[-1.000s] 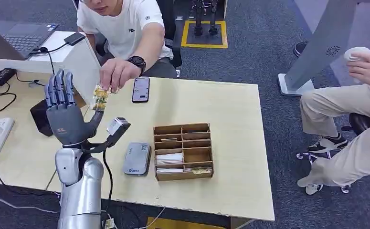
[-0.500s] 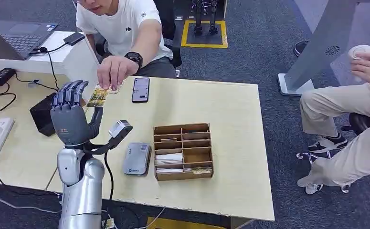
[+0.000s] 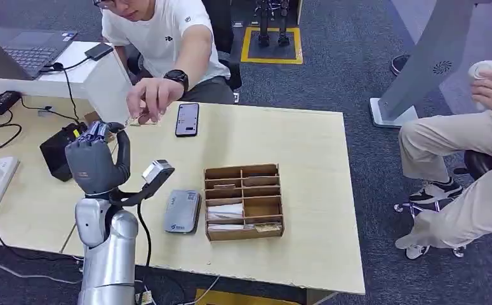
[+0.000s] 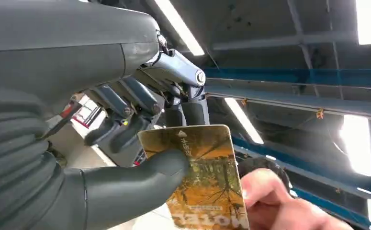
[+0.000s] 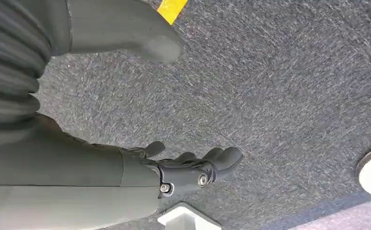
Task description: Pass the card to the sensor for recognition and then transmit it.
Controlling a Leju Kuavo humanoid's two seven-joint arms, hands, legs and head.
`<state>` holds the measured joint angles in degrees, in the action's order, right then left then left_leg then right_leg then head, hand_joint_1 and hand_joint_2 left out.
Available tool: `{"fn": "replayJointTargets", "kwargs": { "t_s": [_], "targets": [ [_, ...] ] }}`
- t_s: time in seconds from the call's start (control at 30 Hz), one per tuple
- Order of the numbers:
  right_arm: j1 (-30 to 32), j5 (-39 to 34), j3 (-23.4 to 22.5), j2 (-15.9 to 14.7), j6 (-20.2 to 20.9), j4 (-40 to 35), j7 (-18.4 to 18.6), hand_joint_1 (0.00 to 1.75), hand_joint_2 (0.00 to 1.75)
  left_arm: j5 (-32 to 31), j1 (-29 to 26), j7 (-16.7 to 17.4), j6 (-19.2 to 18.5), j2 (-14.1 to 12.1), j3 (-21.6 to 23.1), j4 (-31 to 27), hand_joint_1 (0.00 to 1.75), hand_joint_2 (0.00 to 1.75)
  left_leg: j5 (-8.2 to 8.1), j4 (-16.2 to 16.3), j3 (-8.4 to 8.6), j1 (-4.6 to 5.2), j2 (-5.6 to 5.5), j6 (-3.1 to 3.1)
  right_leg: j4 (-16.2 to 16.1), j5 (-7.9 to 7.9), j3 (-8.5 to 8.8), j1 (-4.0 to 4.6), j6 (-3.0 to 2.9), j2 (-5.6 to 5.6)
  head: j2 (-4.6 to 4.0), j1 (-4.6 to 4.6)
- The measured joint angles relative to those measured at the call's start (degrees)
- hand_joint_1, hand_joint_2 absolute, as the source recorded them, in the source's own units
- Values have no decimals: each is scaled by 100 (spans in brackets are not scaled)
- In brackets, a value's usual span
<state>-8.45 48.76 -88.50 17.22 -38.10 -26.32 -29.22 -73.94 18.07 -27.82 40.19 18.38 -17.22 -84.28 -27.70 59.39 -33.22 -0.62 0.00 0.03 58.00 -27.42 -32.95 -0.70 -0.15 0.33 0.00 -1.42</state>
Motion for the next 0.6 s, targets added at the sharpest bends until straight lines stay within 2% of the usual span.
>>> {"fn": "replayJointTargets", "kwargs": {
  "t_s": [0.43,0.6],
  "targets": [
    [-12,-265,0,-7,0,31,-9,0,175,-66,-18,-9,0,0,-33,-24,175,175,0,0,-5,0,-3,0,1,0,1,0,0,-3,0,0],
    [-10,-387,0,-7,0,26,17,0,175,-314,-52,252,0,-2,-144,-24,175,175,0,-1,-7,-1,-4,0,1,0,1,0,0,-4,0,0]
  ]
}}
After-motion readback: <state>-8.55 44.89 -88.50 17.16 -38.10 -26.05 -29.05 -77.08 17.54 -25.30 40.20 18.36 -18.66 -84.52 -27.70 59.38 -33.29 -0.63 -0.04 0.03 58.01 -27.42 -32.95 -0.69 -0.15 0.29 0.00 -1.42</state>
